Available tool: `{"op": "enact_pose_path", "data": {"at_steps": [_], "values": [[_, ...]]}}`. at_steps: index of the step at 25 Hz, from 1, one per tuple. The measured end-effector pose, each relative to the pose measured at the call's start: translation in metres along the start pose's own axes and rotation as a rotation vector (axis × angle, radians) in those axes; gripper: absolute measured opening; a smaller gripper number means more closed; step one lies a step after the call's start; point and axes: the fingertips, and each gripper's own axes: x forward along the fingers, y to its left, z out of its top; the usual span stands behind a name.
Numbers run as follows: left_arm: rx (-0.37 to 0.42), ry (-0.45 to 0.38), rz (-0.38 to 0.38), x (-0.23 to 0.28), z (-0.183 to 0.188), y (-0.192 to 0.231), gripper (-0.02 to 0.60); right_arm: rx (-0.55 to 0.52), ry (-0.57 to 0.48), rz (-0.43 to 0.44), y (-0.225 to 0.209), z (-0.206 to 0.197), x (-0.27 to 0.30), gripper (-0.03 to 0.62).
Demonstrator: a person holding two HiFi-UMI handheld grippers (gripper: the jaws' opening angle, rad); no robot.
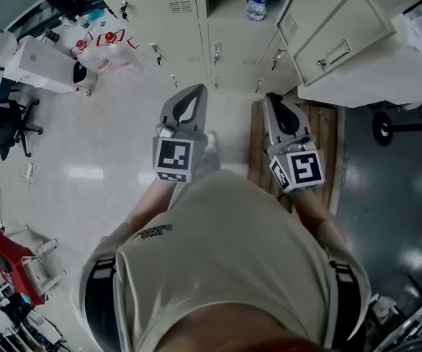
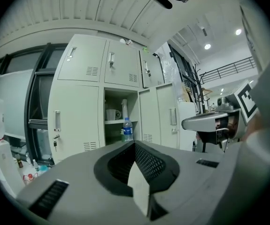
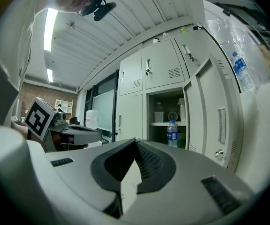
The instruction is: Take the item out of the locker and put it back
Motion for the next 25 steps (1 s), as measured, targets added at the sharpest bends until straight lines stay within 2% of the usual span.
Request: {"op": "enact_pose_path", "data": {"at_steps": [14,25], "values": [[0.022,-0.035,-0.116,0.087,0.022,0.079,0.014,-0.016,-0.001,-0.104,-0.028,0.021,0.109,0.003],[0.018,-0.036,-0.159,0.114,0.021,0.077,0.014,-0.028,0.002,-0.12,-0.046,0.027,0.123,0.003]]}}
